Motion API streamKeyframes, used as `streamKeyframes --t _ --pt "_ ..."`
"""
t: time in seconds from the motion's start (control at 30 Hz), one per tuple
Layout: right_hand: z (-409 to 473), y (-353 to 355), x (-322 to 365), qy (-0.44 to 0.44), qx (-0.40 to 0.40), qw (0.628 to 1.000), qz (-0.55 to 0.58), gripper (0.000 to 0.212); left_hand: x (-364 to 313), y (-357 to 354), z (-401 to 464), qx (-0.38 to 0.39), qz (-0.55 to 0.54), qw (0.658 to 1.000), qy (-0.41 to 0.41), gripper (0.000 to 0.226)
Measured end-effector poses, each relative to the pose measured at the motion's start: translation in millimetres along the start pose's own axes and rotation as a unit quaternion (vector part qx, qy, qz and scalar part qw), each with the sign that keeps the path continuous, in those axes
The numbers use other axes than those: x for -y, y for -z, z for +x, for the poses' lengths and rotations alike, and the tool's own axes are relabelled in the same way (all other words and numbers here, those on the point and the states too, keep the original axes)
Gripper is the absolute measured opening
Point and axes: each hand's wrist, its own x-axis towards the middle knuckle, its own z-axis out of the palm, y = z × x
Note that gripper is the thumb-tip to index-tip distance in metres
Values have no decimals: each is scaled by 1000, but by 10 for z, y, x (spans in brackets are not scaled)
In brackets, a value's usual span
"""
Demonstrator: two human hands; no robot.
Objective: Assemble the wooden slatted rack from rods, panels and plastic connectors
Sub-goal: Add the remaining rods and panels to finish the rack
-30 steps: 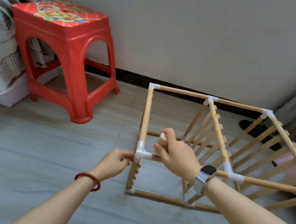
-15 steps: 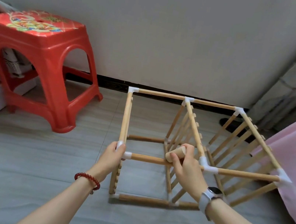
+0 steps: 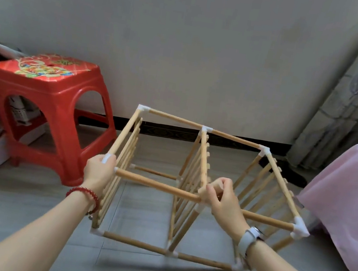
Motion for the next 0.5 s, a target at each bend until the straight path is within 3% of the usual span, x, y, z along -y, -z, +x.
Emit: streamKeyframes --t 0.1,0.23,0.37,0.5 --pt "-53 -46 -111 -13 5 998 -60 14 291 84 54 1 10 1000 21 29" --pt "18 -97 -97 -38 -30 998 -45 15 252 41 65 -11 -29 999 17 30" --pt "156 -35 -56 -36 -54 998 -25 13 -204 50 174 -37 -66 997 -22 14" --pt "287 12 116 -31 -93 995 28 14 -862 118 269 -40 -114 986 -111 6"
